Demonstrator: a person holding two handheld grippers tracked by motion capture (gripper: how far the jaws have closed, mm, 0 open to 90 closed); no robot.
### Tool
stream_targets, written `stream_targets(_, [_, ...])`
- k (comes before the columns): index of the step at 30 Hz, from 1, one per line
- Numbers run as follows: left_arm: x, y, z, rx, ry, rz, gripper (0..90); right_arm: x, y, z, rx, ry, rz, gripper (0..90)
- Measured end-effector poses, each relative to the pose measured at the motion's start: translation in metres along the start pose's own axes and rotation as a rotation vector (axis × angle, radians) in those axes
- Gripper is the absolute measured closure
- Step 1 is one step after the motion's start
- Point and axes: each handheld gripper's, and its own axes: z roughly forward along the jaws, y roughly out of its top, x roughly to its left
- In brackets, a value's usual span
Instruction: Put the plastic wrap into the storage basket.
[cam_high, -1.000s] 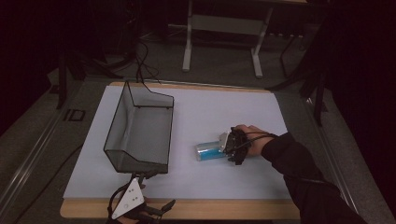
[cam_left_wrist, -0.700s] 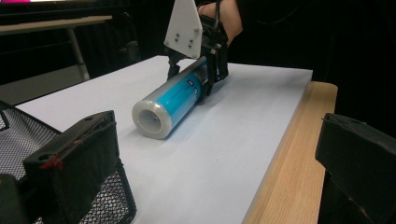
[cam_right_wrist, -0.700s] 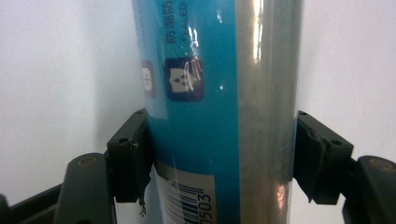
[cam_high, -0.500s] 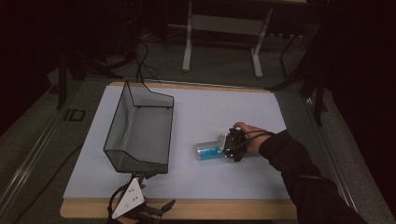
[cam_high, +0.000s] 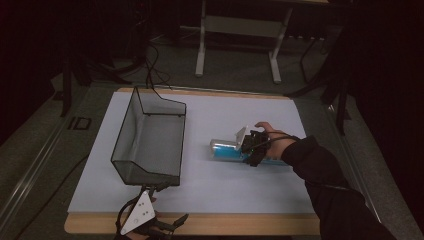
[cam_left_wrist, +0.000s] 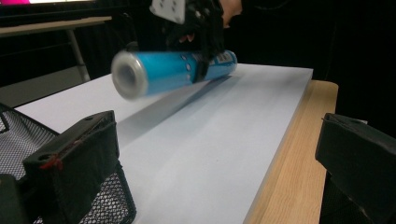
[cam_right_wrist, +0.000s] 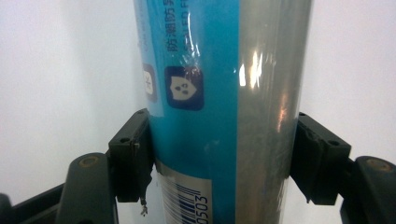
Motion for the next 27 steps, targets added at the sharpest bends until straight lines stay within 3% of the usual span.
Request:
stream_targets(4, [0.000, 0.000, 0.000, -0.002, 0.000, -0.001, 0.1, -0.012, -0.003, -0.012, -0.041, -0.006, 0.108, 31.7])
stream_targets(5, [0.000, 0.000, 0.000, -0.003, 0.001, 0.000, 0.1, -0.019, -0.007, -0.017, -0.057, -0.017, 0.162, 31.7])
stream_targets(6, [-0.001, 0.000, 0.000, -0.004, 0.000, -0.002, 0.1, -0.019, -0.007, -0.017, -0.057, -0.017, 0.162, 31.7])
stream_targets(10, [-0.001, 0.000, 0.000, -0.005, 0.000, 0.000, 0.1, -0.032, -0.015, -0.021, -0.089, -0.047, 0.280, 31.7])
stream_targets(12, [-0.001, 0.000, 0.000, -0.004, 0.000, 0.001, 0.1, -0.042, -0.023, -0.023, -0.115, -0.056, 0.362, 31.7])
stream_targets(13, [-0.001, 0.000, 0.000, -0.003, 0.000, 0.001, 0.1, -0.042, -0.023, -0.023, -0.115, -0.056, 0.362, 31.7])
stream_targets(16, [0.000, 0.000, 0.001, -0.003, 0.000, 0.002, 0.1, -0.051, -0.028, -0.023, -0.128, -0.066, 0.430, 31.7])
stream_targets(17, [0.000, 0.000, 0.001, -0.002, 0.000, 0.002, 0.1, -0.057, -0.030, -0.022, -0.127, -0.076, 0.474, 31.8])
stream_targets(18, [0.000, 0.000, 0.001, -0.003, -0.001, 0.002, 0.1, -0.057, -0.030, -0.022, -0.127, -0.076, 0.474, 31.8])
stream_targets(22, [-0.001, 0.000, 0.000, -0.003, -0.002, 0.003, 0.1, -0.069, -0.034, -0.017, -0.112, -0.093, 0.564, 31.8])
stream_targets(27, [-0.001, 0.000, 0.000, -0.004, -0.003, 0.002, 0.1, -0.078, -0.035, -0.011, -0.092, -0.095, 0.617, 31.9])
